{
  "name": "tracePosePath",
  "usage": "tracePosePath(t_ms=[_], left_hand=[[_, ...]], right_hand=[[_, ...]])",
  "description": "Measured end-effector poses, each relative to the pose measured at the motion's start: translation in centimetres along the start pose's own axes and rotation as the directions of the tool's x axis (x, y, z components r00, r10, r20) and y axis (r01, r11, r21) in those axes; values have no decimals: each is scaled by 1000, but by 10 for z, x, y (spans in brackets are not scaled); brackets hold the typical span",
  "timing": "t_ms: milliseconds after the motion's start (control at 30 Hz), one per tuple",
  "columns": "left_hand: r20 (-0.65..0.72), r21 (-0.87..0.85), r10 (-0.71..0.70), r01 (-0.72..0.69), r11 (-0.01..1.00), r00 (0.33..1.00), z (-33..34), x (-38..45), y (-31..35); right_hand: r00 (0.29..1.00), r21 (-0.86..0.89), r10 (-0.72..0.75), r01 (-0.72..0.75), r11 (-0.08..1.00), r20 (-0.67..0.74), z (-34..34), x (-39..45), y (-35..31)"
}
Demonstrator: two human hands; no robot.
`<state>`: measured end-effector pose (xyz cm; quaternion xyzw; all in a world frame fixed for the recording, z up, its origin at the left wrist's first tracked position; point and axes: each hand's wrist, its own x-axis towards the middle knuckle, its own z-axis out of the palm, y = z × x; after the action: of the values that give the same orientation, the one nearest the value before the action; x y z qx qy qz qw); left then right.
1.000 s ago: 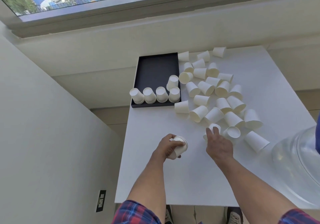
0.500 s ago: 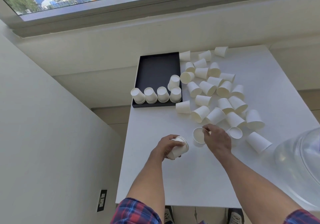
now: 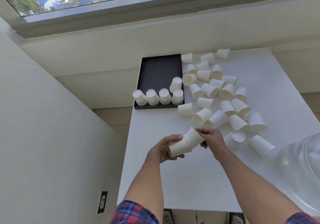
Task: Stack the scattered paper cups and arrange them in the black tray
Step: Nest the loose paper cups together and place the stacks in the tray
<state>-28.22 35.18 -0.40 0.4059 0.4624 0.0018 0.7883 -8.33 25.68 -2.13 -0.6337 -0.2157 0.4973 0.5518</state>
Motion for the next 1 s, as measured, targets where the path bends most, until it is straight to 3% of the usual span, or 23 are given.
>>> tracePosePath(t_ms=[233, 600, 667, 733, 800, 867, 1000], left_hand=[[14, -132, 67, -64, 989, 998, 6, 1, 11], [29, -107, 115, -112, 988, 993, 16, 7, 20], [-73, -150, 125, -134, 979, 990, 17, 10, 21], [-279, -203, 136, -197, 959, 950, 20, 16, 26], [-492, -265, 130, -290, 920, 861, 25, 23, 33], [-610, -271, 115, -343, 899, 784, 27, 30, 38], [-657, -251, 134, -382, 890, 742, 31, 40, 48]], right_hand=[[996, -41, -9, 13, 999, 93, 22, -1, 2], [993, -204, -62, 39, 978, -105, 27, 8, 3], [970, -224, -111, 61, 973, -218, 29, 10, 4], [948, -210, -147, 89, 974, -282, 34, 10, 3], [959, -148, -158, 126, 981, -234, 40, 10, 1], [976, -101, -177, 165, 981, -124, 47, 8, -2], [979, -190, -202, 194, 962, -24, 61, 11, -5]])
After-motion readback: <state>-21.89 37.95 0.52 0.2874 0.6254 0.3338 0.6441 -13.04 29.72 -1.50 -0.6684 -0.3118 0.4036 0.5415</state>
